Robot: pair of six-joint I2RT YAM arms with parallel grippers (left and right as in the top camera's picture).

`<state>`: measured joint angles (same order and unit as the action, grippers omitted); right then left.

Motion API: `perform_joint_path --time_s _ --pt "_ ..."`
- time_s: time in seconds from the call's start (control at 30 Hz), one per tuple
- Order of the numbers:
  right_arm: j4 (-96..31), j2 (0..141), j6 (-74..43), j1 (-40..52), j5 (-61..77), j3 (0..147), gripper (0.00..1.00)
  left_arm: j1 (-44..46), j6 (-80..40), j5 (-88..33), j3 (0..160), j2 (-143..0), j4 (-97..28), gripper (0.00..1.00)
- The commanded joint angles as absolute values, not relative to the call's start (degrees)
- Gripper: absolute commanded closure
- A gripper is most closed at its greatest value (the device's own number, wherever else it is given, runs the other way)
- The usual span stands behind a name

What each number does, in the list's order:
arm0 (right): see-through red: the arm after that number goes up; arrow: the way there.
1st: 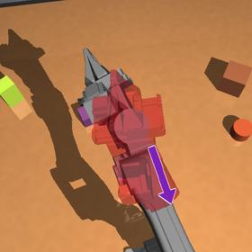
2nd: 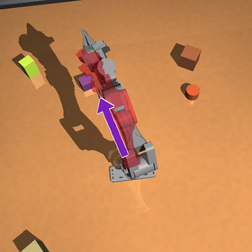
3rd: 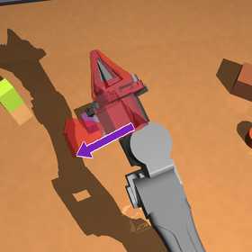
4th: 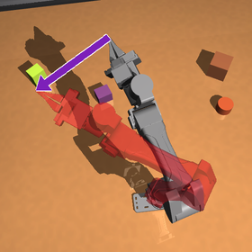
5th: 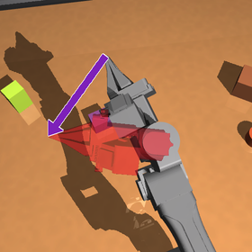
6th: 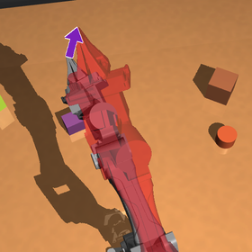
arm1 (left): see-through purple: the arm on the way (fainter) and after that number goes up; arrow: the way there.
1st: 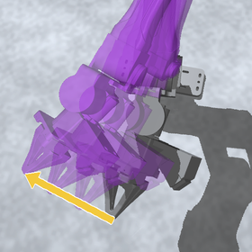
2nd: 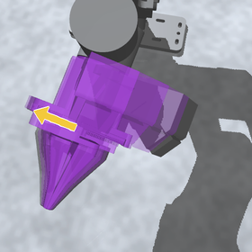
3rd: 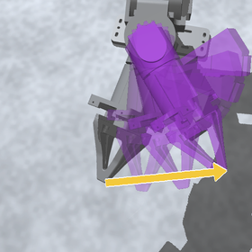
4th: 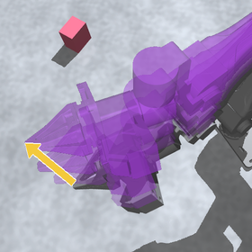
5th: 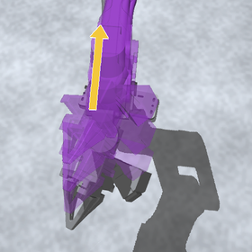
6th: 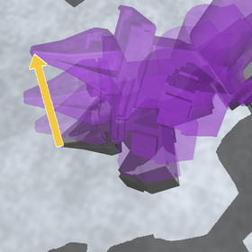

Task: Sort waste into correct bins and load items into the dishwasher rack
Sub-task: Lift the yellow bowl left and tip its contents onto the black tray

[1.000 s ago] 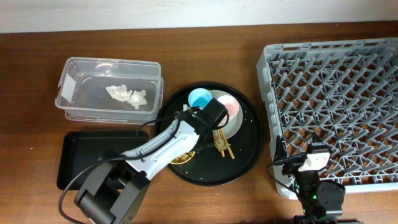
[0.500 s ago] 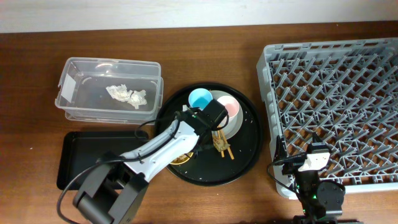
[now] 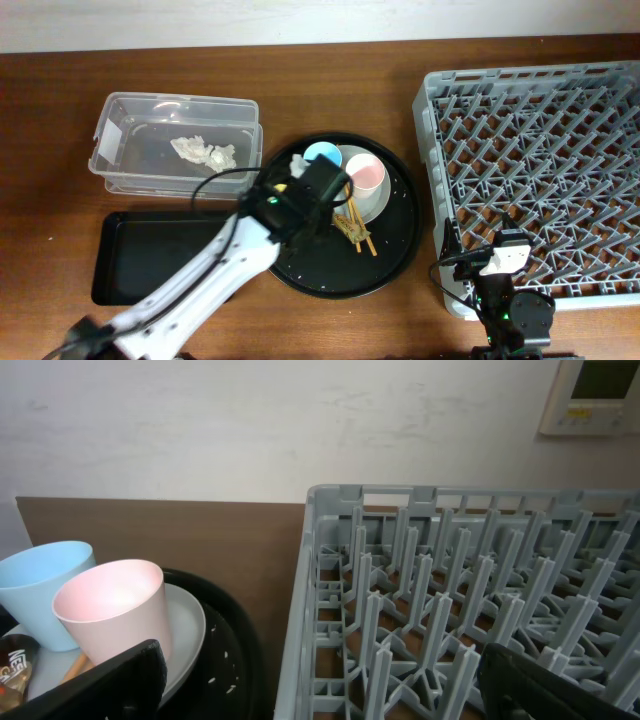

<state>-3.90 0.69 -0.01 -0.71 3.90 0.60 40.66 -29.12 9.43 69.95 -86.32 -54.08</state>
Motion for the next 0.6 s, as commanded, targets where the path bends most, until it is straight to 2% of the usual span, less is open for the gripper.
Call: perform_joint_path --time_s 0.0,0.13,0.33,0.57 --pt "-4.14 0.32 -0.3 -0.38 3.6 0.32 0.02 35.81 -24.97 9.89 69.91 -80.16 -58.0 1.0" --pt "-4.14 0.32 -0.3 -0.38 3.6 0.32 0.02 28.86 -21.19 8.47 69.89 -76.09 -62.59 1.0" --pt "-4.14 0.32 -0.3 -0.38 3.6 0.32 0.02 8.4 -4.6 -15.31 69.84 -71.79 -65.34 1.0" --pt "-4.14 0.32 -0.3 -0.38 3.6 0.32 0.02 -13.34 5.28 -34.59 63.72 -71.79 -64.49 1.0"
